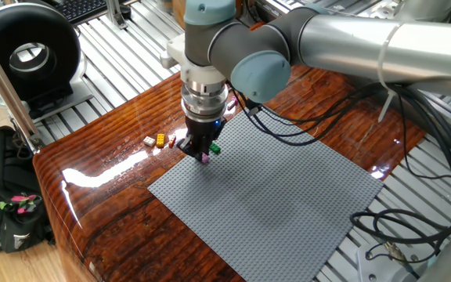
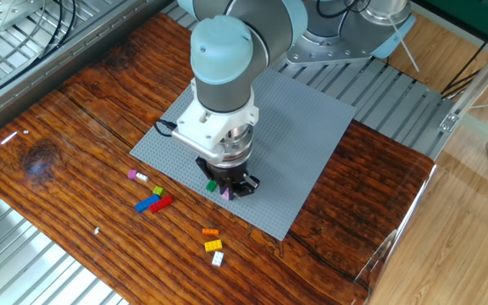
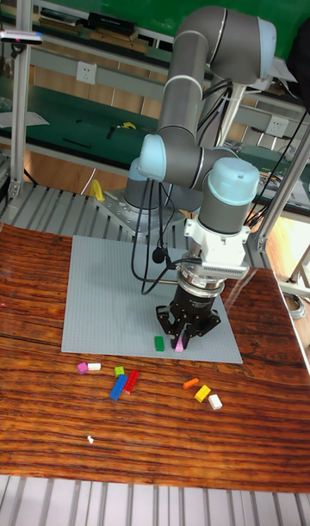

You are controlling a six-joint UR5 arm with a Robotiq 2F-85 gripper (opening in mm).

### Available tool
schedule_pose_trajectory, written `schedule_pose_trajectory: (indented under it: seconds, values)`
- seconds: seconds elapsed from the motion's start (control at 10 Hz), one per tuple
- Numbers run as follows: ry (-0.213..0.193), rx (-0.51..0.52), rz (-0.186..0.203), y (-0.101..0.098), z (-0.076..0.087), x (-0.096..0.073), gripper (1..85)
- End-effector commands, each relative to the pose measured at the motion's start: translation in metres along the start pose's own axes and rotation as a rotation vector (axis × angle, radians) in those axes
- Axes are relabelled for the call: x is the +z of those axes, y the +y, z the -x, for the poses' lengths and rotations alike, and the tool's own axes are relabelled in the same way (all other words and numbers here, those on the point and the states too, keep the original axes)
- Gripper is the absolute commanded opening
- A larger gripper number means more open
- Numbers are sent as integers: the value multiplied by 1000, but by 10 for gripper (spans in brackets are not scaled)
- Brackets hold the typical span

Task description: Build with small Lego blocks

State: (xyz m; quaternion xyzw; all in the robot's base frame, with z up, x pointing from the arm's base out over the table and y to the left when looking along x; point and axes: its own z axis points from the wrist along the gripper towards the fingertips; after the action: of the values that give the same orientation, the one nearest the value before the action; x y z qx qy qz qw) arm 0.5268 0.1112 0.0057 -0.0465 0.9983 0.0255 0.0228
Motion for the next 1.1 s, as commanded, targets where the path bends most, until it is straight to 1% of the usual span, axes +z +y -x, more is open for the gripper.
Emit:
schedule_pose_trajectory:
  seconds: [0.0, 0.6, 1.0]
  values:
    - [2, 11, 14, 2, 0, 0, 20]
    - [-2, 9, 8, 0, 3, 1, 20]
    - [-3, 10, 17, 3, 2, 1, 20]
